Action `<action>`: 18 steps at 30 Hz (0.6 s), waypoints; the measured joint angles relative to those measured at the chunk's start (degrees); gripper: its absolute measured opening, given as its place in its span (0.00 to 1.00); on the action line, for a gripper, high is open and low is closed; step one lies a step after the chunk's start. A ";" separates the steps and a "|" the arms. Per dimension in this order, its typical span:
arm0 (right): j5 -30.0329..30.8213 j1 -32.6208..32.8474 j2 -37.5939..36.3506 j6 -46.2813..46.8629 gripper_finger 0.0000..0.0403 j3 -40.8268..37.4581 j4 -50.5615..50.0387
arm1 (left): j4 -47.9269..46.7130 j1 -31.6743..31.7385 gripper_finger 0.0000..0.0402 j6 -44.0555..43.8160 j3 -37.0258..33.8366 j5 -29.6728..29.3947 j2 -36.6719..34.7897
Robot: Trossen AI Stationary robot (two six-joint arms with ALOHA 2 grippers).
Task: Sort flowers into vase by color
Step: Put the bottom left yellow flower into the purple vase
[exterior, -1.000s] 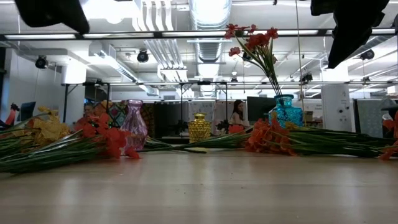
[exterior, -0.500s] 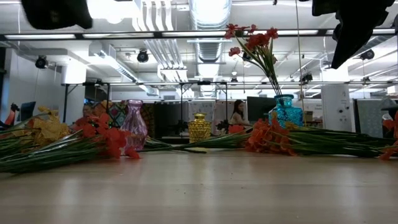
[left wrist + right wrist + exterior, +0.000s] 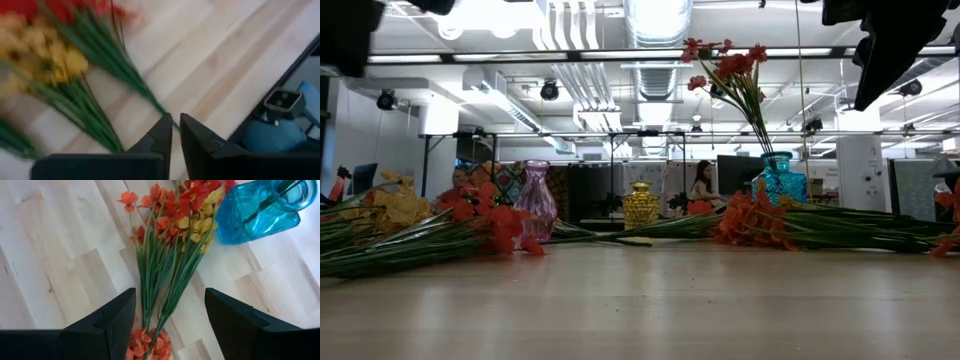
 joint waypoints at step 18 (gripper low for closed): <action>1.95 0.22 0.07 -3.01 0.57 -0.22 0.00 | -3.80 -3.80 0.57 -14.56 -0.42 1.20 6.45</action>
